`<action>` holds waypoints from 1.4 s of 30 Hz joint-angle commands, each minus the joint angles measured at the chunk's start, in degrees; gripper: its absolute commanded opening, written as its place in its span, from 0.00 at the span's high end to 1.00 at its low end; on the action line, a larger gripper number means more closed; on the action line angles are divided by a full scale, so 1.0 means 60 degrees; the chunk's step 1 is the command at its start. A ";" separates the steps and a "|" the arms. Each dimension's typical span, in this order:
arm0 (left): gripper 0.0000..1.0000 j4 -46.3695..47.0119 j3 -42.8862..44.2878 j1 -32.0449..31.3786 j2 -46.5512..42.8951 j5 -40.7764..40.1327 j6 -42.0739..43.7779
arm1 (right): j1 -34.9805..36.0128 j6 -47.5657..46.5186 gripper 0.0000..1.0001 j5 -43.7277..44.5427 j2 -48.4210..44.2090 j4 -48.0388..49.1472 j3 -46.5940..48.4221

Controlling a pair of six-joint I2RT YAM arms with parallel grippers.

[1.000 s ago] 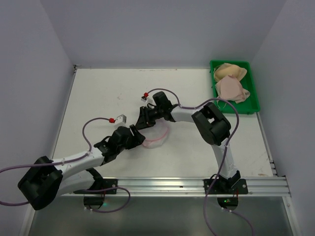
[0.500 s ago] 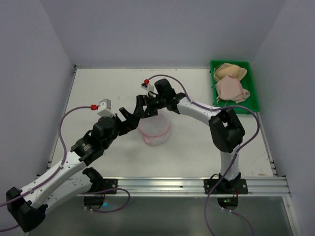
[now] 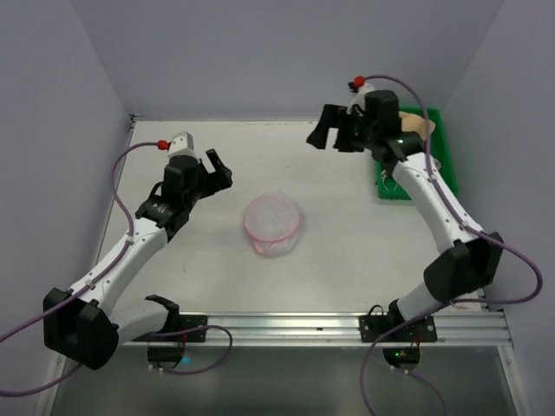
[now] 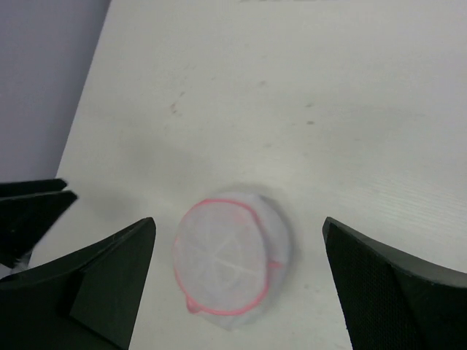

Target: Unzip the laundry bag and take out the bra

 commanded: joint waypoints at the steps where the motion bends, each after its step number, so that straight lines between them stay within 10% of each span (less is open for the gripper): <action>1: 0.03 -0.0017 0.0597 0.0976 -0.0667 0.0689 0.0891 | -0.1201 -0.0055 0.01 0.0511 -0.2011 -0.0741 -0.0691; 8: 0.03 -0.1347 0.0743 0.1329 -0.3054 0.0048 0.1375 | -0.1660 -0.0438 0.01 0.3044 -0.5907 -0.1723 -0.1789; 21: 0.03 -0.3840 0.2296 0.1329 -0.6146 -0.1229 0.3190 | -0.1616 -0.1490 0.01 0.3075 -1.1372 -0.1182 -0.2758; 42: 0.02 -0.3753 0.1857 0.1329 -0.6880 -0.1361 0.2782 | -0.1015 -0.2106 0.01 0.3192 -1.2195 -0.0845 -0.3577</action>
